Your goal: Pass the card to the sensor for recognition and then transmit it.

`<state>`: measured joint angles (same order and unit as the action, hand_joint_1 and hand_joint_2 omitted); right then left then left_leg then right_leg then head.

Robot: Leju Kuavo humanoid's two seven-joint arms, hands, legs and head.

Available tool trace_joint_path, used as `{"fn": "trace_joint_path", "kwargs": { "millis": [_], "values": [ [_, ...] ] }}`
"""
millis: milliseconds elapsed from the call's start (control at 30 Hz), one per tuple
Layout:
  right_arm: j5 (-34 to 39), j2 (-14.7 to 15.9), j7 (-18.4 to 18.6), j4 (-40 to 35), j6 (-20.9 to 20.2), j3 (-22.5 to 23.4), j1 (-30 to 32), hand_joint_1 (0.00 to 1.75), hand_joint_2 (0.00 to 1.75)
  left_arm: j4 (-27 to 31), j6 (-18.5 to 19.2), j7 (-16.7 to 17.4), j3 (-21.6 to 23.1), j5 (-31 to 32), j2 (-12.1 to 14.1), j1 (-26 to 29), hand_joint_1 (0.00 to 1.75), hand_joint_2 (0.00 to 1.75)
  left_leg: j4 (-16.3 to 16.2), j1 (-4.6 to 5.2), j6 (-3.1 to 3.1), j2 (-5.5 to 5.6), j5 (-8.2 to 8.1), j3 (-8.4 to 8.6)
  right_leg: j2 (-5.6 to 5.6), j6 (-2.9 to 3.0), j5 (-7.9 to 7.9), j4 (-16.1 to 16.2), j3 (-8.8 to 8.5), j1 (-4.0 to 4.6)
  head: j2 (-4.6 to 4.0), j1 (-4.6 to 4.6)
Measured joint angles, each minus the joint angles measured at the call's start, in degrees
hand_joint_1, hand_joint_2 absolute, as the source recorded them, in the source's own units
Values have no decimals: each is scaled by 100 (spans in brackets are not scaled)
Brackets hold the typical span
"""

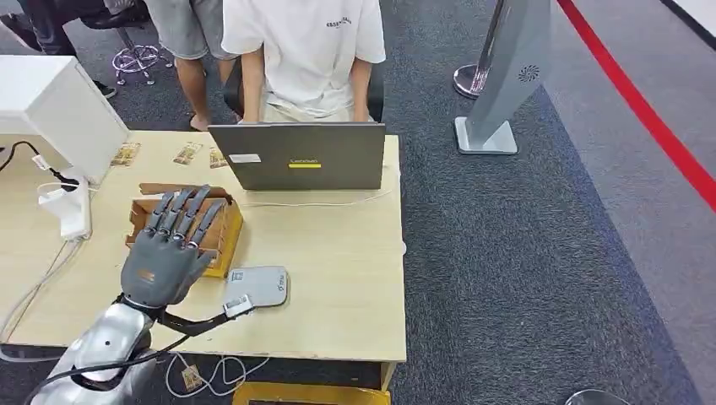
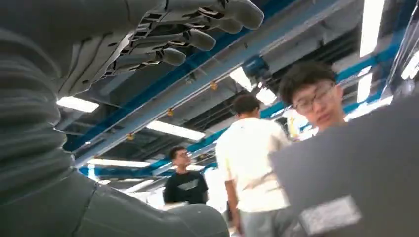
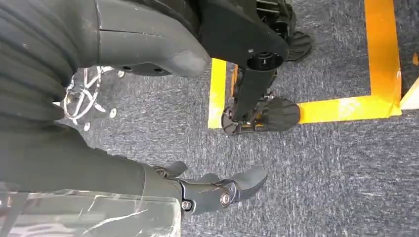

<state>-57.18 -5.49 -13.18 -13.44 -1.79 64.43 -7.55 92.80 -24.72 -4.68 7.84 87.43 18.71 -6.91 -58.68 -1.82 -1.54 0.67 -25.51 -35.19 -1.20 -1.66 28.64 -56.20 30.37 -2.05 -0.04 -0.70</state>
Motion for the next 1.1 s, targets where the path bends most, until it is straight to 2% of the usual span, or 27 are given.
{"fn": "trace_joint_path", "kwargs": {
  "millis": [200, 367, 733, 1100],
  "values": [
    [0, 0, 0, -11, 53, 2, 37, 0, 175, -719, 48, 46, -444, 161, -107, -34, 0, 175, -1, 0, 0, 0, 0, -1, -2, 1, -3, 0, 1, 0, 0, -2],
    [0, 0, 0, -22, 63, 2, 56, 0, 175, -1033, 41, 2, -670, 212, -205, -34, 0, 175, -1, 0, 0, 0, -1, -1, -2, 2, -2, 0, 2, 0, 0, 0],
    [-24, 0, 0, -42, 61, 2, 60, 0, 175, -1276, 24, -75, -815, 225, -295, -22, 0, 175, 0, 0, 0, 1, -1, -1, -1, 1, -1, 0, 0, 0, 0, 0],
    [-17, 0, -2, -44, 61, 4, 59, 0, 175, -1274, 4, -171, -817, 231, -389, 46, 0, 175, 0, 0, 0, 1, -1, -1, 0, 2, -1, 0, 0, 1, 0, 0]
  ]
}}
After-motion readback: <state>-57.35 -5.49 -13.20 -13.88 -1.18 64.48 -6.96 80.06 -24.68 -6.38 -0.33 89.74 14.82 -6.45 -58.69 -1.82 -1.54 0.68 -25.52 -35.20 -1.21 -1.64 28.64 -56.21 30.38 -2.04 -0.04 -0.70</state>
